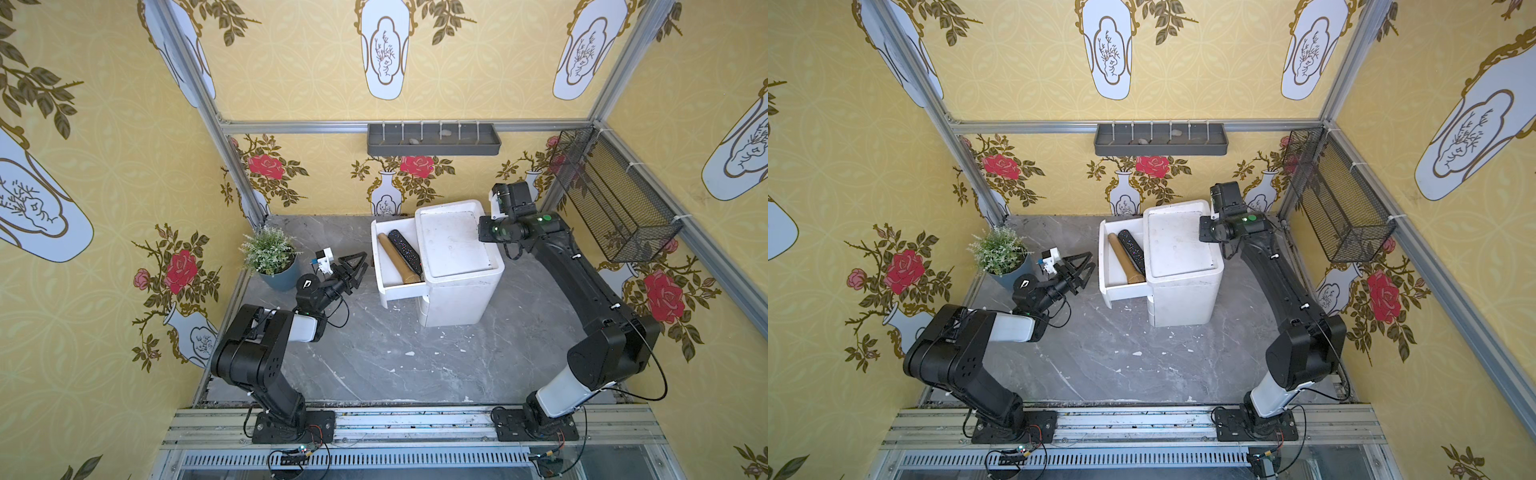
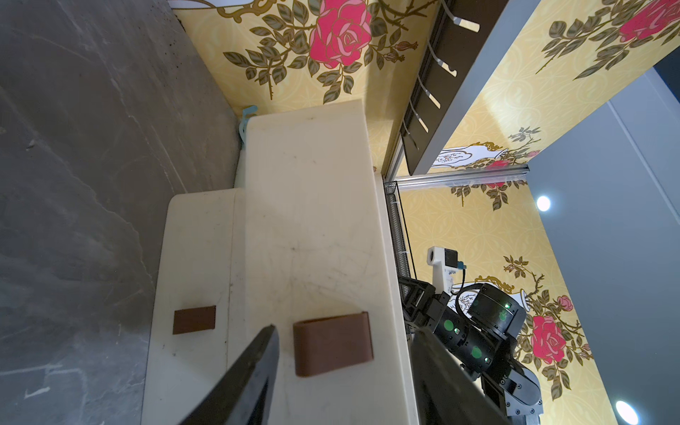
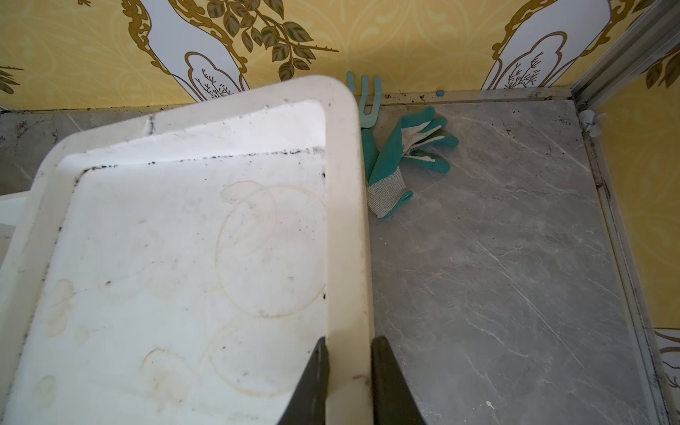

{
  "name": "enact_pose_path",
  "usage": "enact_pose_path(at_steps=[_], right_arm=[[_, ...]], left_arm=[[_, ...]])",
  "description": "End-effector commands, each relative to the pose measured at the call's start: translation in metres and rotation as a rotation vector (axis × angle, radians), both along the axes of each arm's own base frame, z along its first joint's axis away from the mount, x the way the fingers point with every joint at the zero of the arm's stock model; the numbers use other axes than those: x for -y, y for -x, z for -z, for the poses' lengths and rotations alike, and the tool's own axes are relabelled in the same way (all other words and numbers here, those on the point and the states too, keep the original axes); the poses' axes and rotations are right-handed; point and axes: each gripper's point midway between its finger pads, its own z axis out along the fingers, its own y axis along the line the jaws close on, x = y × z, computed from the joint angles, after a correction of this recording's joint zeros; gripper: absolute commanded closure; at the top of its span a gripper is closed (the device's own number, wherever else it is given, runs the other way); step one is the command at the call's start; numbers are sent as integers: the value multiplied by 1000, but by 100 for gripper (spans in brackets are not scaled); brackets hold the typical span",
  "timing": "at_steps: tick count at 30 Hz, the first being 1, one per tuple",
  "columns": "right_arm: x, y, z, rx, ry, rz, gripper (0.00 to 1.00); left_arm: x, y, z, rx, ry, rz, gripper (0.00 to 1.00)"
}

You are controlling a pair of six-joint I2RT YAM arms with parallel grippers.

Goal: Take the microphone out of the drawer
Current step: Open the drawer in the storage box, then pick up the microphone from the drawer.

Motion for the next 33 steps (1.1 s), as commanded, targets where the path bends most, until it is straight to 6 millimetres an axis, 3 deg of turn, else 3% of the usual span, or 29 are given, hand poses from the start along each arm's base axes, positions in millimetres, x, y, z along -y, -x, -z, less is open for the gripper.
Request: enact_pose_path(at_steps=[1, 8, 15, 23, 24, 33], right_arm=[[-15, -11, -19, 83, -85, -21, 82], [-15, -12, -11, 82, -85, -22, 84], [-18, -13, -12, 94, -96, -29, 86], [-21, -16, -6, 97, -109, -38, 95], [-21, -16, -6, 100, -110, -38, 96], [-19, -14, -15, 151, -139, -21, 100]], left_arm=[[0, 2, 2, -28, -69, 5, 37], [-11, 7, -8, -103, -315, -36, 35], [-14, 14, -44, -109, -634, -34, 34], [5, 15, -71, -179, -984, 25, 35], [17, 20, -71, -177, -1006, 56, 35], [54, 15, -60, -287, -1096, 115, 38]])
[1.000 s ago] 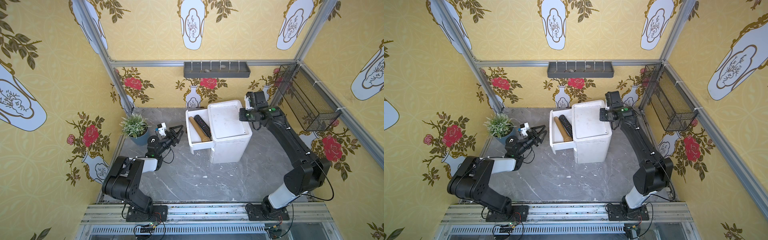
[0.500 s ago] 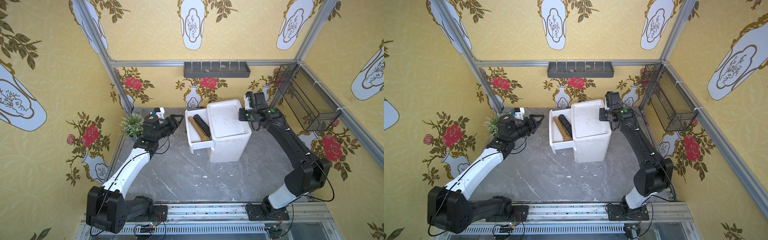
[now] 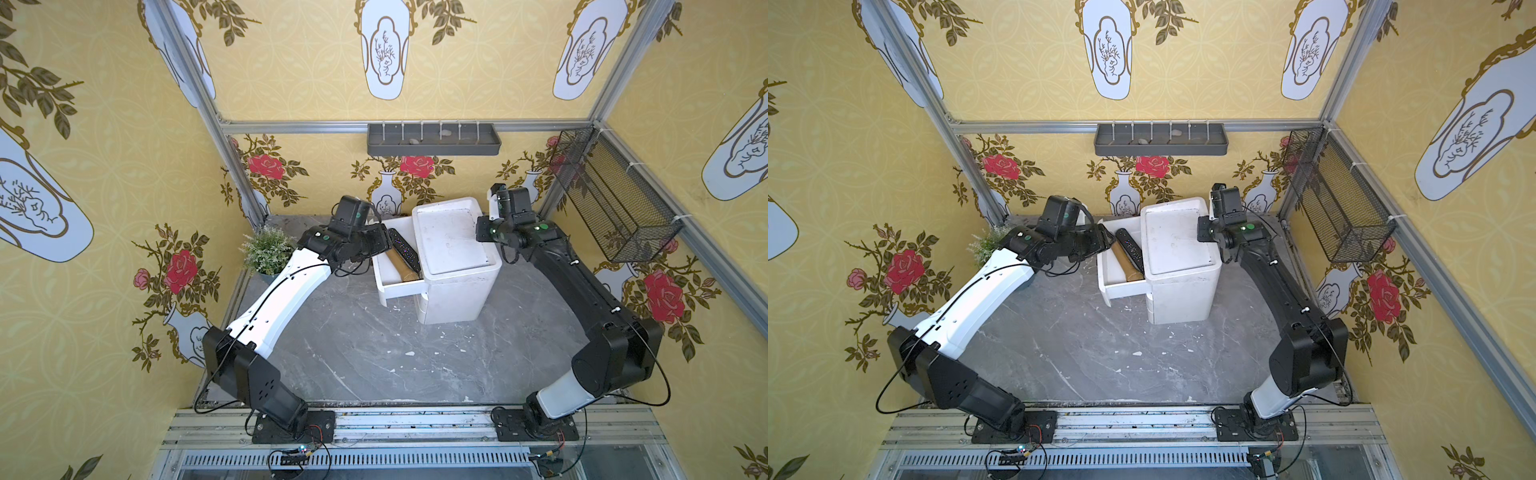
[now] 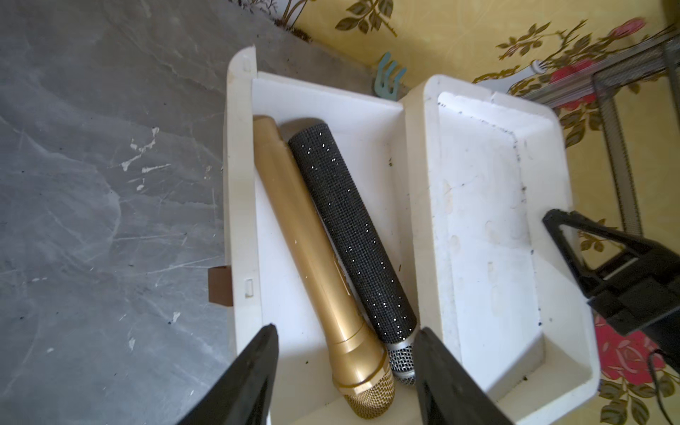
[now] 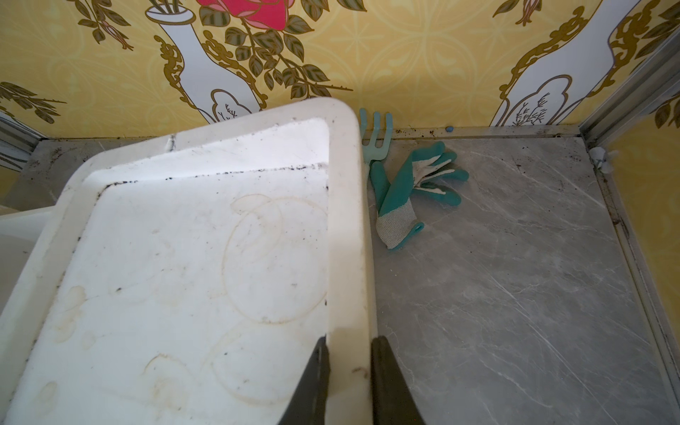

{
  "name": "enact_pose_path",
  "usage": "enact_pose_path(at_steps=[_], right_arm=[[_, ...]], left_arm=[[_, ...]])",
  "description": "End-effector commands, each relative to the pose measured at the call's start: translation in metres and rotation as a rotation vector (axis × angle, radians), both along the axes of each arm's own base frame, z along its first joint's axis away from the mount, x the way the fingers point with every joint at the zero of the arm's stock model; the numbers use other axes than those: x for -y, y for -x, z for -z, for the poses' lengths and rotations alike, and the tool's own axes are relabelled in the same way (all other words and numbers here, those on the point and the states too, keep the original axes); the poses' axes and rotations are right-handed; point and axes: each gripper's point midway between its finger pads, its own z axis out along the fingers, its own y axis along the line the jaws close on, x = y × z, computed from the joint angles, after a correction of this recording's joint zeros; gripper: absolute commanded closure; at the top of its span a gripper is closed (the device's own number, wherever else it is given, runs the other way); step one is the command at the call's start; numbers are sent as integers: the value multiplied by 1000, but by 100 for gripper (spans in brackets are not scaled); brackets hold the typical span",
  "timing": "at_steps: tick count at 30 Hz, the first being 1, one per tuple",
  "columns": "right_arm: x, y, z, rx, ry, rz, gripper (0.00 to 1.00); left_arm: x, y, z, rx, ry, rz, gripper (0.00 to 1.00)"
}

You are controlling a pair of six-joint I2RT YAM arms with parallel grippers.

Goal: Take the microphone out of the drawer
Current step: Pick up the microphone from the drawer.

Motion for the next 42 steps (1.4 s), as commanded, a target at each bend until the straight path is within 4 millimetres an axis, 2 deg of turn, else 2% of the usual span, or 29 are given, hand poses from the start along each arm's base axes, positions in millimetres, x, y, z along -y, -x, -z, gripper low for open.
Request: enact_pose_path(at_steps=[1, 6, 10, 15, 23, 42], right_arm=[[-11, -2, -15, 44, -99, -2, 100], [-9, -2, -12, 51, -95, -1, 100], [-7, -2, -9, 55, -94, 1, 100], [-10, -2, -10, 64, -112, -15, 100], [-16, -2, -7, 61, -137, -40, 100], [-14, -3, -1, 60, -142, -38, 100]], left_arm=[[-4, 7, 17, -80, -108, -28, 38], [9, 2, 19, -106, -151, -44, 42], [11, -5, 25, -107, -194, -87, 51], [12, -10, 45, -146, -182, -155, 51], [21, -19, 62, -194, -162, -197, 52], [23, -19, 105, -303, -240, -197, 50]])
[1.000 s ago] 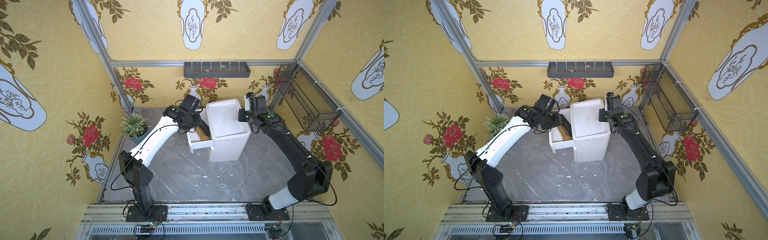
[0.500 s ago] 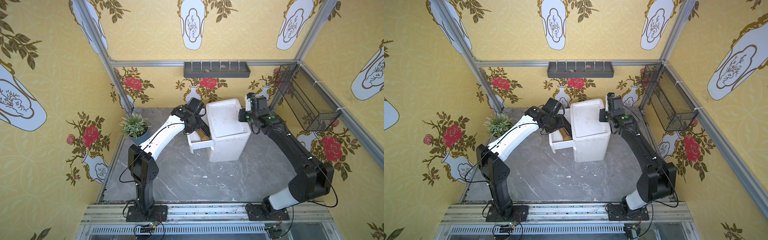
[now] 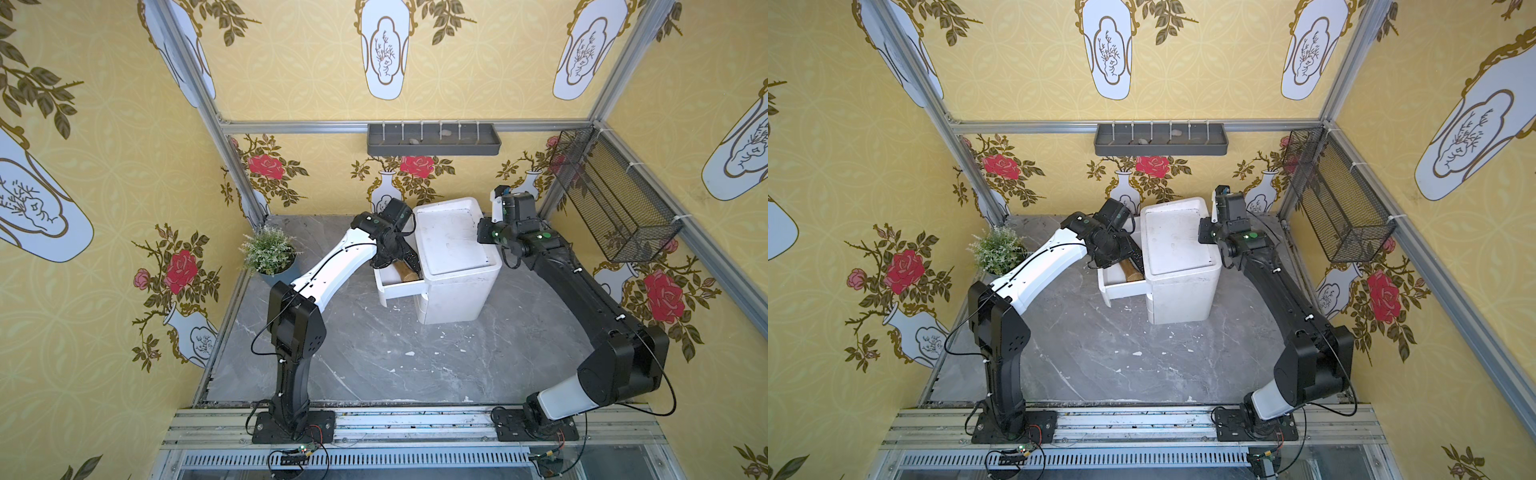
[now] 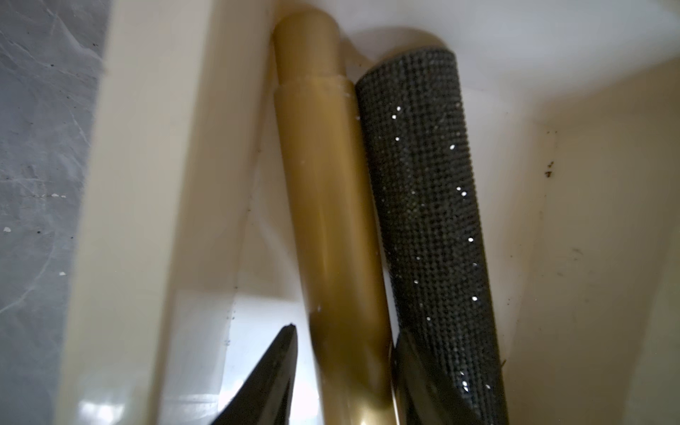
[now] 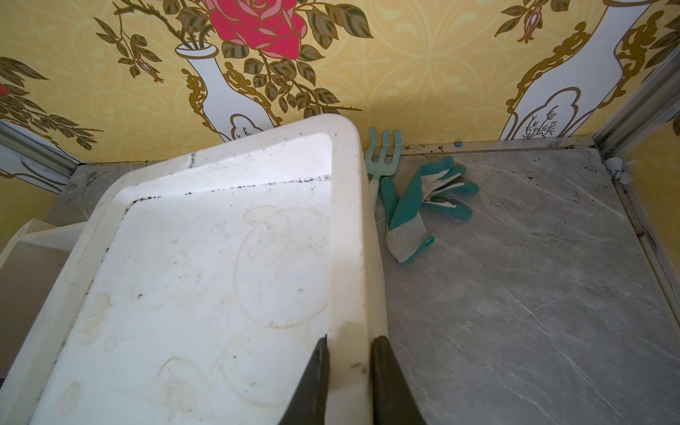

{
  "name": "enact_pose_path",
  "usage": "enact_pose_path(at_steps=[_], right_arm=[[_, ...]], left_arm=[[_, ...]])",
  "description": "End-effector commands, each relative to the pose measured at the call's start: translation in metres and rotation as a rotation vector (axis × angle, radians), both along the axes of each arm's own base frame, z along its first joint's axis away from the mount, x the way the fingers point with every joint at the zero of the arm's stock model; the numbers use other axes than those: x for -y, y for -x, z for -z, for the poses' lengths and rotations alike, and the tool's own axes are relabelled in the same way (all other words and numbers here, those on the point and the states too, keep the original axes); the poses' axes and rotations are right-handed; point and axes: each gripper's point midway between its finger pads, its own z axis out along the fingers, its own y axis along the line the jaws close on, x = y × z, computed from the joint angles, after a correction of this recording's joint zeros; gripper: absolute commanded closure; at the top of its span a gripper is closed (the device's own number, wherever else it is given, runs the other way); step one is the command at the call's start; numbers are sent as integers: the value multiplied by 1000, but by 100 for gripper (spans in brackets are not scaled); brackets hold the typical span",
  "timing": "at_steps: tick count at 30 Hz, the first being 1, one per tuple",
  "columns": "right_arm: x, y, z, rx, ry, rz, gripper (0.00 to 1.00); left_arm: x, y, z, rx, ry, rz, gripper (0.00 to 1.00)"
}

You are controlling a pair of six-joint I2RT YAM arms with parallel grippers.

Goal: Take the microphone out of the drawer
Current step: Pick up the microphone from the drawer.

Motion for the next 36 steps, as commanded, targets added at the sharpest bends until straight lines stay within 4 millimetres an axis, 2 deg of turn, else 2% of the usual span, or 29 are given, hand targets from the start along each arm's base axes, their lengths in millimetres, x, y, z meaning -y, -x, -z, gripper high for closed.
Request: enact_pose_path(at_steps=[1, 7, 16, 19, 22, 36], right_arm=[[-13, -3, 0, 5, -78, -32, 100], [-13, -4, 0, 6, -81, -35, 100], [-11, -4, -1, 8, -82, -33, 100], [-12, -4, 0, 3, -84, -35, 100], [-12, -4, -3, 6, -84, -36, 100], [-12, -6, -7, 5, -79, -32, 100]], left_arm=[[-4, 5, 17, -52, -33, -3, 50], [-2, 5, 27, -76, -46, 6, 47], [-5, 5, 27, -67, -53, 4, 62], [-4, 4, 24, -55, -51, 6, 74], [-6, 2, 19, -38, -51, 4, 80], [-13, 0, -18, 61, -44, 5, 86]])
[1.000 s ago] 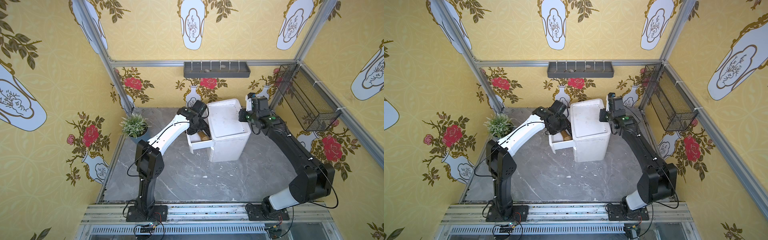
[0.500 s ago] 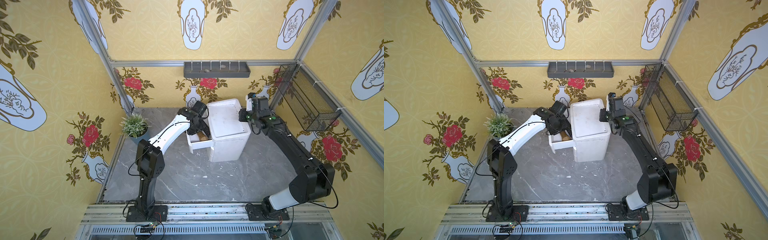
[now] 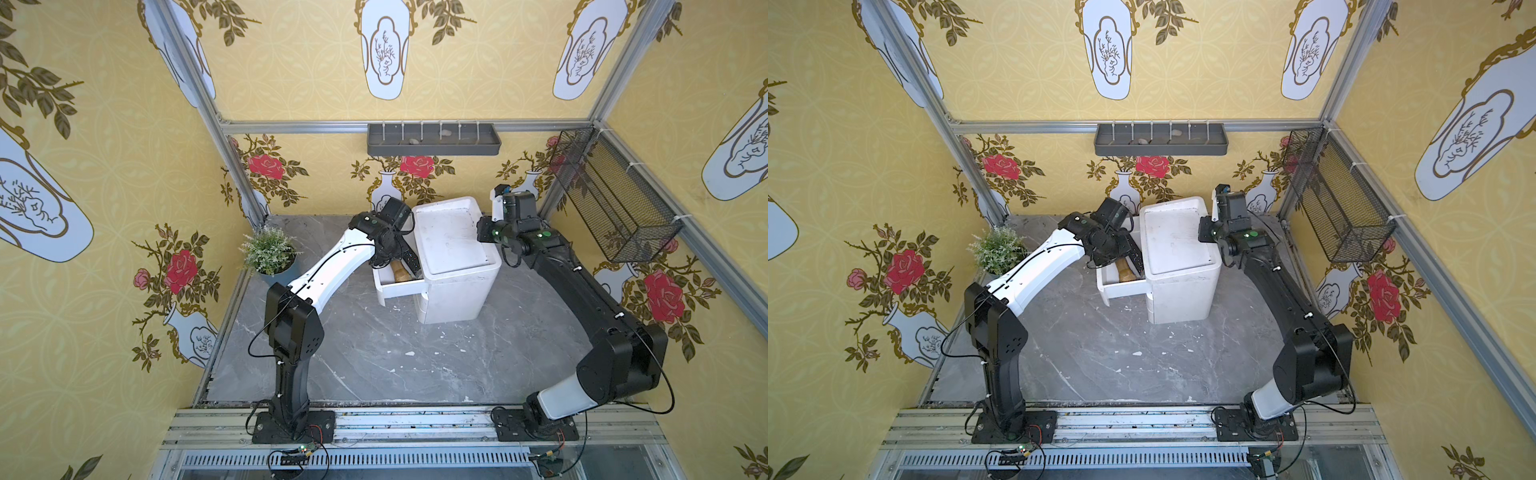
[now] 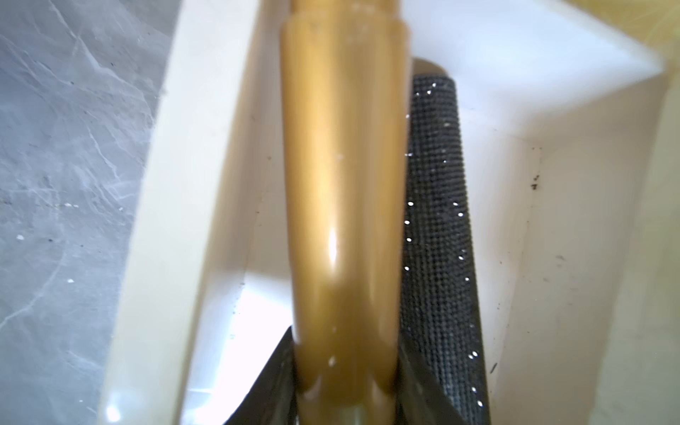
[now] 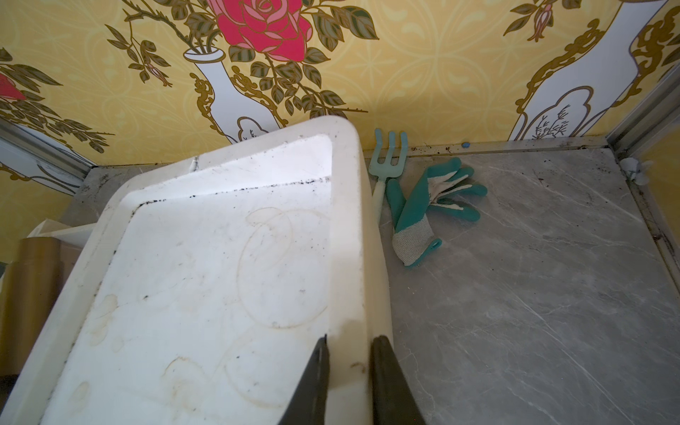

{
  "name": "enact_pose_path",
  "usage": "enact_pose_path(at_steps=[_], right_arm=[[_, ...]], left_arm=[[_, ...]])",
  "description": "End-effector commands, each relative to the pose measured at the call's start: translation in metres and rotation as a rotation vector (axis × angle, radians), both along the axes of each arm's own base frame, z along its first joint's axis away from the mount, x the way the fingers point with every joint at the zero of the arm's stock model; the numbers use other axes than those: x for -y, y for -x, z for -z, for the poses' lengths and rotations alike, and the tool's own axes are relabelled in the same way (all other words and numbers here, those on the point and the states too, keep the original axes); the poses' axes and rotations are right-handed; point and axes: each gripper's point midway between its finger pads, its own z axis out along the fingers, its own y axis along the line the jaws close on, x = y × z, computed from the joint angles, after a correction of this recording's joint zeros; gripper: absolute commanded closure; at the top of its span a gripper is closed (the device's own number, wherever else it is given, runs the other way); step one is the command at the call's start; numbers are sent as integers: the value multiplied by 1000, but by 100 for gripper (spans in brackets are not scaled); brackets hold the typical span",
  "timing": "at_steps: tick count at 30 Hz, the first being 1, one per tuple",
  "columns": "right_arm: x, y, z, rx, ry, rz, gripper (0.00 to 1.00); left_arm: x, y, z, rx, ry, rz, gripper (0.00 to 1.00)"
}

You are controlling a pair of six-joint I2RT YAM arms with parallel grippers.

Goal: Take the microphone out of the drawer
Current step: Pick up the microphone from the drawer.

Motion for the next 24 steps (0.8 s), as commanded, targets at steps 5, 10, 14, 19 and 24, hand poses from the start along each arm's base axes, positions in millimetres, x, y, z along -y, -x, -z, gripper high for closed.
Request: enact_pose_path(at_steps=[5, 10, 14, 19, 24], right_arm=[[-11, -3, -7, 6, -66, -26, 100], [-10, -4, -7, 4, -54, -23, 100], [-9, -4, -4, -6, -46, -21, 100], [-9, -5, -5, -6, -42, -18, 100], [-8, -7, -8, -5, -21, -17, 100]], left_arm=[[-8, -2, -19, 60, -19, 5, 87], [-5, -8, -34, 113, 7, 9, 90], [-1, -12, -45, 145, 28, 18, 91], [-3, -18, -66, 198, 25, 31, 92], [-17, -25, -86, 239, 19, 25, 93]])
